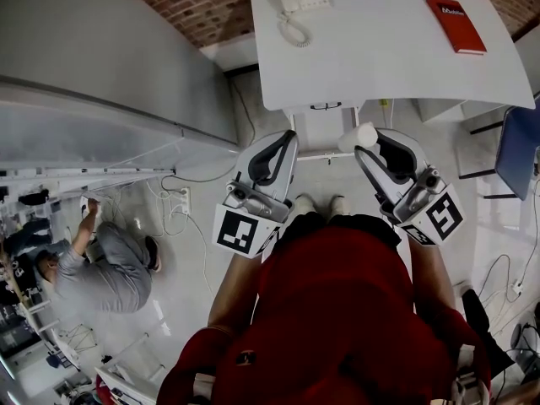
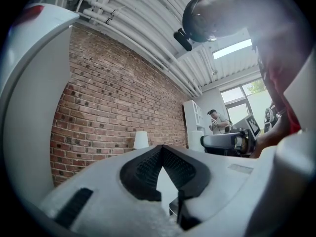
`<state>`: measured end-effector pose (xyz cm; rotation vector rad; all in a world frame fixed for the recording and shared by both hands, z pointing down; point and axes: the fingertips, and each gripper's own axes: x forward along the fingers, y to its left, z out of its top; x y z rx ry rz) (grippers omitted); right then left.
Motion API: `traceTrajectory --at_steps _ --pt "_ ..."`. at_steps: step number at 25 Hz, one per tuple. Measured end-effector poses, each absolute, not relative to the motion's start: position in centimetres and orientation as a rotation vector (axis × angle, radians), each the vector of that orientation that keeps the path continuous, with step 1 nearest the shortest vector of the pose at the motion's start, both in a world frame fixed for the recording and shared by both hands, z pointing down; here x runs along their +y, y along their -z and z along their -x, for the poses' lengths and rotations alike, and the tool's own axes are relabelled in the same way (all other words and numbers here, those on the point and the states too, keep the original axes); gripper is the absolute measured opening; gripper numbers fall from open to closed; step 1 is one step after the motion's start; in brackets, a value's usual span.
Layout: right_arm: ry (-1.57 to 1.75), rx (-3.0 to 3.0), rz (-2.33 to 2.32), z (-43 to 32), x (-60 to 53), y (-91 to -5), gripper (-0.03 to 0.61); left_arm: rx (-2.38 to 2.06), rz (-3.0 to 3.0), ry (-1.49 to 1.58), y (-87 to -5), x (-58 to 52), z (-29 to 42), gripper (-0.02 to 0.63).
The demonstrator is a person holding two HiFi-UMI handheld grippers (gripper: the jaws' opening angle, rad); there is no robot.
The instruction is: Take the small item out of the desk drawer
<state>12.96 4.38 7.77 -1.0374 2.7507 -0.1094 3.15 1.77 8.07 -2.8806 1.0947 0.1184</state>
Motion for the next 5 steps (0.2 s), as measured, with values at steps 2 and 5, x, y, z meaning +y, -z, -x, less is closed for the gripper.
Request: traceTrajectory --at_steps 2,5 --pt "0.11 2.754 1.037 -12.81 4.36 -7.73 0.128 1.097 2.877 -0.13 -7.89 1.77 -2.98 0.0" --pt "0.117 2.76 1.037 -12.44 4.33 -7.75 0.128 1.105 2.882 -0.124 -7.84 1.76 -2.64 0.0"
